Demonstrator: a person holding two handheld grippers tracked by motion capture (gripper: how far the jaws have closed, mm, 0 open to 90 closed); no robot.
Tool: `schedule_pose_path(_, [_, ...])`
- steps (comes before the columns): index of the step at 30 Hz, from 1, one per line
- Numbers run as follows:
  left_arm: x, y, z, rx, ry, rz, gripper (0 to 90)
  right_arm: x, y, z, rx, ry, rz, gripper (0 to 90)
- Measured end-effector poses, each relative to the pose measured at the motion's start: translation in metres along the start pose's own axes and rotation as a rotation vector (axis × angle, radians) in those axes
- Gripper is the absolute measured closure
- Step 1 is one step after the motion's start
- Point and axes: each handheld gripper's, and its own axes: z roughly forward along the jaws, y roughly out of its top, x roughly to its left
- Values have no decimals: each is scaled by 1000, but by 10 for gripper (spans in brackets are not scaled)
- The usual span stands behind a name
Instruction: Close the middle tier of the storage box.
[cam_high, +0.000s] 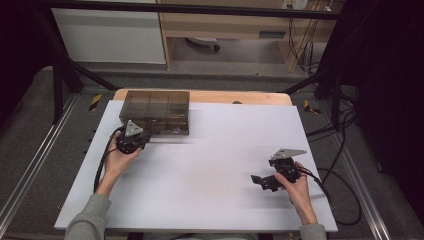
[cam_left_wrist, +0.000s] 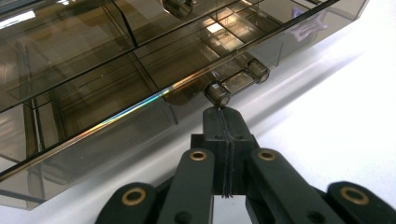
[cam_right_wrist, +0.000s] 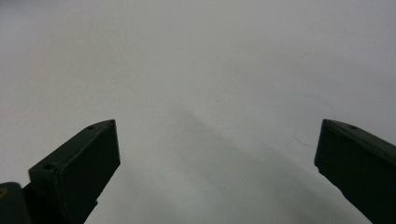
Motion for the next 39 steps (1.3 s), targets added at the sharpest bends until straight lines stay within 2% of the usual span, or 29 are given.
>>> schedule_pose_path(18, [7, 0, 4, -15, 17, -14, 889, 0, 0, 0, 0, -1, 0, 10])
schedule_pose_path(39, [12, 4, 12, -23, 30, -9, 889, 0, 0, 0, 0, 0, 0, 10])
